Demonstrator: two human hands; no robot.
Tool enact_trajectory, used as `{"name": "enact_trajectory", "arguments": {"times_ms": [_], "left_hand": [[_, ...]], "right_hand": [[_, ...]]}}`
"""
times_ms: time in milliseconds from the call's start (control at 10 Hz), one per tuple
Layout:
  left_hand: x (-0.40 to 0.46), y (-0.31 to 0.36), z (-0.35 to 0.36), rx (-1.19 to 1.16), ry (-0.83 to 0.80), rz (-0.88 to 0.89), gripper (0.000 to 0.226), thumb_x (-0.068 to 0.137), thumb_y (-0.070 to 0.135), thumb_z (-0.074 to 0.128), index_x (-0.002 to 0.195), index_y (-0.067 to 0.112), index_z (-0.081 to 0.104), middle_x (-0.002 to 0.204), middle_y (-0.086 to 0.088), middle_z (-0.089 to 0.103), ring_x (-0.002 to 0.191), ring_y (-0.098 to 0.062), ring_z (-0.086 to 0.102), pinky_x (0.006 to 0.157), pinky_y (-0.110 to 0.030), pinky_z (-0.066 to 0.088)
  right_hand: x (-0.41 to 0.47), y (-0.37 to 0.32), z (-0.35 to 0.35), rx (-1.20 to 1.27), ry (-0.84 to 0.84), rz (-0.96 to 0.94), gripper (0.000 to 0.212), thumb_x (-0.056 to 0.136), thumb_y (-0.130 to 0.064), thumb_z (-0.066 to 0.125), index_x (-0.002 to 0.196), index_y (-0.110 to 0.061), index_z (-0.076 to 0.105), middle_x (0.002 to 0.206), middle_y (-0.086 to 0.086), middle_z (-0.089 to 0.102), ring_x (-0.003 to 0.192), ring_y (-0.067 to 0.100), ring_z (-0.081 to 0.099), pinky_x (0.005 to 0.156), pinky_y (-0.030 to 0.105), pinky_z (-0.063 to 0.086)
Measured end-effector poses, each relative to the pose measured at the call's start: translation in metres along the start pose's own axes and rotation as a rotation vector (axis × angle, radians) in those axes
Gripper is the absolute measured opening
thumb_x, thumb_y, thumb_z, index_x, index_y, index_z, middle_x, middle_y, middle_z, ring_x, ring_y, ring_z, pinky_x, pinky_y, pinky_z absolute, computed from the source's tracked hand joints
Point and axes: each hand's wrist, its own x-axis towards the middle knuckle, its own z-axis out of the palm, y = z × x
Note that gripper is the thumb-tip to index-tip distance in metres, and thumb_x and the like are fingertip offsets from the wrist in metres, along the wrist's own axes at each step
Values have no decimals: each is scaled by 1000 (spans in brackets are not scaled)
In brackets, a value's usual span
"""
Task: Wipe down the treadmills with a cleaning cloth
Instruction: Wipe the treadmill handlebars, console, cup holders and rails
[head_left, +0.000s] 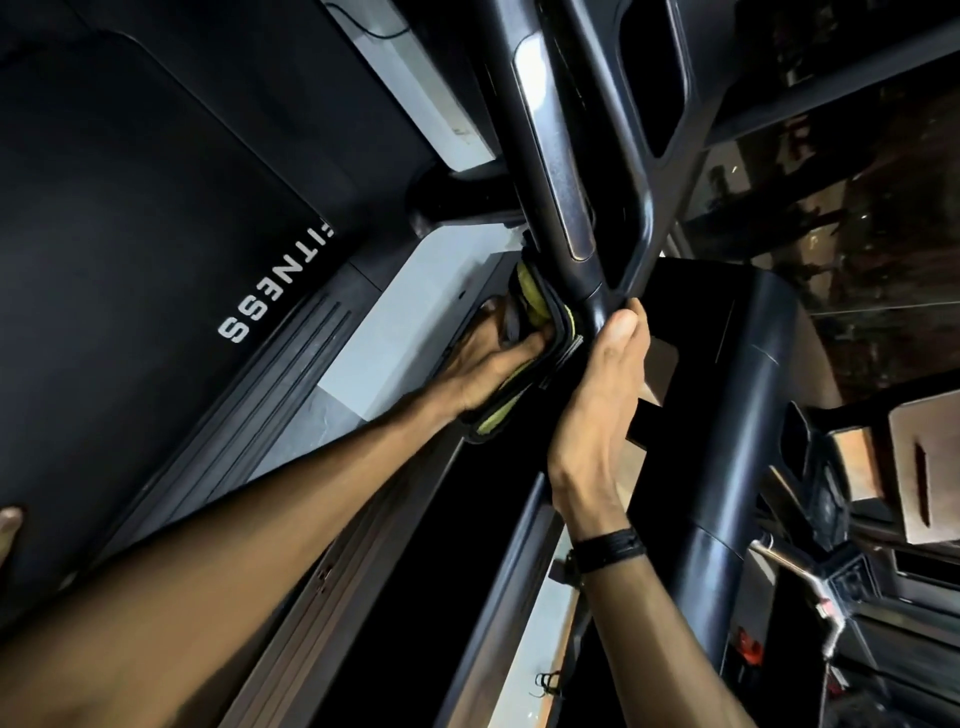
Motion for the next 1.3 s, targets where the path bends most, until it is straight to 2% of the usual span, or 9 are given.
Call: {"name": "enact_trajectory", "arguments": {"times_ms": [200, 300, 500, 600, 700, 800, 1000, 1200, 1300], "left_hand": [[-60, -5, -4, 46, 74, -118, 51, 88, 52, 51, 129, 23, 59, 123, 8, 67, 117, -1, 58, 105, -23, 42], [-103, 4, -5, 120, 123, -97, 53, 88, 51, 51, 129, 17, 62, 130, 14, 60, 113, -13, 63, 101, -24, 45], [-166, 47, -7, 270, 82, -51, 57, 91, 50, 51, 143, 26, 50, 139, 13, 58, 133, -3, 48, 114, -25, 34], [-186, 69, -5, 329, 59, -79, 40, 93, 50, 53, 132, 39, 57, 125, 32, 62, 125, 12, 49, 104, -8, 34], [-200, 106, 4, 338, 107, -152, 10, 98, 47, 57, 104, 50, 49, 102, 50, 46, 100, 36, 36, 78, 9, 25], [-206, 126, 11, 313, 132, -179, 31, 93, 58, 57, 117, 45, 43, 110, 30, 46, 109, 13, 40, 88, -4, 27], [-207, 182, 38, 210, 47, -103, 57, 81, 63, 56, 113, 19, 71, 104, -2, 76, 103, -19, 70, 101, -44, 51], [-198, 202, 63, -103, -240, -238, 60, 95, 65, 45, 126, 20, 69, 118, -5, 73, 112, -18, 68, 90, -26, 55], [-190, 179, 51, 378, 187, -235, 48, 96, 47, 58, 135, 19, 53, 95, 1, 73, 98, -21, 70, 87, -32, 55]], "right_hand": [[-10, -12, 4, 49, -21, -61, 73, 98, -62, 27, 155, -17, 32, 160, 0, 35, 148, 12, 29, 123, 42, 22], [-9, -17, 2, 22, 4, -75, 60, 107, -47, 32, 154, -10, 34, 160, 7, 35, 150, 18, 27, 122, 48, 21], [-36, -31, -9, 39, 161, -119, 44, 106, -30, 45, 144, -7, 46, 153, 11, 42, 146, 24, 30, 120, 49, 14], [-51, -40, -17, 124, 193, -41, 37, 106, -29, 47, 138, -10, 52, 148, 8, 48, 143, 23, 34, 118, 50, 15], [-68, -48, -33, 272, 164, 37, 31, 106, -31, 47, 128, -13, 59, 131, 3, 59, 131, 24, 46, 114, 46, 27], [-79, -50, -44, 429, 40, 46, 26, 104, -35, 50, 122, -19, 62, 126, 1, 62, 124, 21, 53, 111, 43, 38], [-115, -46, -81, 497, -108, 52, 35, 104, -36, 52, 138, -26, 52, 140, 3, 56, 131, 19, 50, 113, 40, 39], [-139, -56, -120, 332, 136, -48, 83, 83, -89, 27, 152, -41, 27, 159, -8, 35, 147, 13, 31, 119, 39, 24], [-158, -41, -112, 60, 91, -10, 91, 83, -89, 22, 158, -39, 8, 168, 0, 11, 154, 21, 12, 122, 52, 19]]}}
